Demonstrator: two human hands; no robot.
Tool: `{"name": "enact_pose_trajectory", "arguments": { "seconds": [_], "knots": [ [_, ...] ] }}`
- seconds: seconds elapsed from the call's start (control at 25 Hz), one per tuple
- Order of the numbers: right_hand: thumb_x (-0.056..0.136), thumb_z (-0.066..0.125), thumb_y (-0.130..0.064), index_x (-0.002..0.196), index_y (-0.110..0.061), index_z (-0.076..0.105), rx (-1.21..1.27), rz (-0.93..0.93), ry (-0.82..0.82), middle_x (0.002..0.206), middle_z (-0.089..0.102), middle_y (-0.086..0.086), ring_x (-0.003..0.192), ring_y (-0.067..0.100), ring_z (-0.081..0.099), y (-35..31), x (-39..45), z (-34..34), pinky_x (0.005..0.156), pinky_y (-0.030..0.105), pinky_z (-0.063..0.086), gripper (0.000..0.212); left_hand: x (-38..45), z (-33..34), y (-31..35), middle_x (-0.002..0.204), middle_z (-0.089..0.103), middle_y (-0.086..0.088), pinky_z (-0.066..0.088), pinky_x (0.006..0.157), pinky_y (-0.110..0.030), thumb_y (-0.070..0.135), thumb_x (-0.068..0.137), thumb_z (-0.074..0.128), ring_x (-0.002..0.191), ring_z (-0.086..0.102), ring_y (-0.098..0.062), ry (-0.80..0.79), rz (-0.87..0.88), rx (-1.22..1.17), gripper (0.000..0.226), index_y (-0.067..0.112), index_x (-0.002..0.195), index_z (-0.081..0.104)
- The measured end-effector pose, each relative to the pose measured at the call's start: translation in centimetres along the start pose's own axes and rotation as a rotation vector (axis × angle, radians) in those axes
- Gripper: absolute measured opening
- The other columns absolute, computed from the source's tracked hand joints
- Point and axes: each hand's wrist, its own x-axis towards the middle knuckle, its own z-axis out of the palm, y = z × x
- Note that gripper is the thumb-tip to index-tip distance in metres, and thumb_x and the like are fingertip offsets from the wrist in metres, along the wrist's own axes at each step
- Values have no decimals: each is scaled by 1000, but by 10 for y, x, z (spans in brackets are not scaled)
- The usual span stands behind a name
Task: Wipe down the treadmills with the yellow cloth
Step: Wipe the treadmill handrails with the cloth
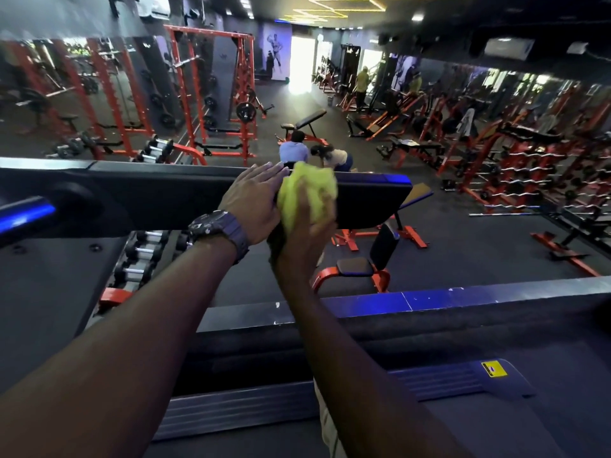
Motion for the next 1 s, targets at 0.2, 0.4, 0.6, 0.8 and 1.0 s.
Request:
{"name": "enact_pose_trajectory", "arguments": {
  "seconds": [0.2,0.4,0.6,0.8,1.0],
  "knots": [
    [58,66,7,141,-32,40,-19,89,55,145,34,11,129,32,40,43,7,-20,102,51,44,95,-1,-10,-3,156,31,-11,11,122,-35,11,78,51,147,24,-24,-78,25,24,73,6,148,33],
    [65,67,1,144,-33,47,-152,-352,-180,148,39,12,122,37,45,15,-4,-5,102,44,40,88,-36,-33,-43,152,37,-18,12,120,-37,29,73,38,144,31,-30,-28,-51,235,78,1,145,36],
    [62,64,1,145,-42,43,-159,-31,-41,149,35,7,119,31,39,16,19,-23,96,44,45,96,-47,-32,-46,151,38,-19,16,122,-40,26,72,40,142,33,-33,2,-105,184,77,0,144,39],
    [69,62,4,143,-40,49,-281,-590,-239,146,38,3,108,38,51,42,0,-15,90,46,44,86,-47,-30,-52,150,40,-18,19,121,-42,20,67,39,142,33,-32,17,-90,128,79,1,144,40],
    [60,62,-4,146,-39,42,-262,-106,-90,143,38,8,114,34,44,-5,19,-14,94,42,39,95,-46,-21,-47,148,44,-16,20,121,-39,23,70,41,140,37,-31,83,-118,143,75,2,142,44]
  ]
}}
